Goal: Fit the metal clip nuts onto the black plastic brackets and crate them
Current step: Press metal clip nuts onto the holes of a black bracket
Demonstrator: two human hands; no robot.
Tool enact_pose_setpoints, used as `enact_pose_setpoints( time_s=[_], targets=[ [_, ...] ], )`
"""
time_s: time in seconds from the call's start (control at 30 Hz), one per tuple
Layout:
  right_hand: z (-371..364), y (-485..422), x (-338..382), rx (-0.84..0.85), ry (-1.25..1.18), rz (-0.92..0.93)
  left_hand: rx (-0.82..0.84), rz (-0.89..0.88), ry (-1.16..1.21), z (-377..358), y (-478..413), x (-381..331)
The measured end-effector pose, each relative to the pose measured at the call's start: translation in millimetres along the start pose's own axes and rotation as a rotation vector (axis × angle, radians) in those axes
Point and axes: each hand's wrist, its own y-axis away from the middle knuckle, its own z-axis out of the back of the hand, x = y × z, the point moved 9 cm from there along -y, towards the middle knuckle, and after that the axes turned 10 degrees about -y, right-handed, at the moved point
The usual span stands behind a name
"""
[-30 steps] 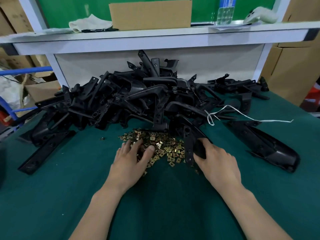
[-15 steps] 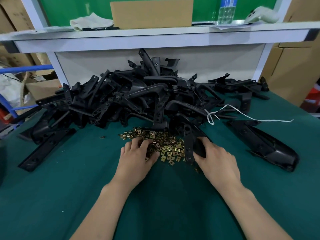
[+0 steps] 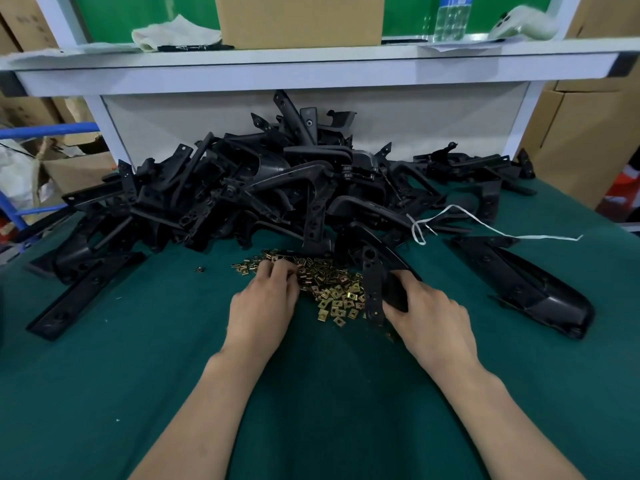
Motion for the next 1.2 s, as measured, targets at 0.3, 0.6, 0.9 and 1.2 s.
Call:
enact_pose_setpoints(
  time_s=[0.3, 0.6, 0.9, 1.2],
  targets=[
    [0.2, 0.8, 2.2, 0.003, 0.012, 0.029, -0.187, -0.011, 0.159, 20.7, 10.0, 0.9],
    [-4.6, 1.6, 2.7, 0.018, 0.038, 0.047, -0.246, -0.083, 0.139, 23.5, 13.6, -9.3],
    [-4.2, 2.1, 4.4, 0.005, 0.059, 0.055, -0.231, 0.000, 0.176, 25.2, 15.1, -1.6],
    [-4.7, 3.5, 8.1, 0.012, 0.081, 0.089, -0.179, 0.055, 0.637, 35.0, 22.9, -1.2]
  ],
)
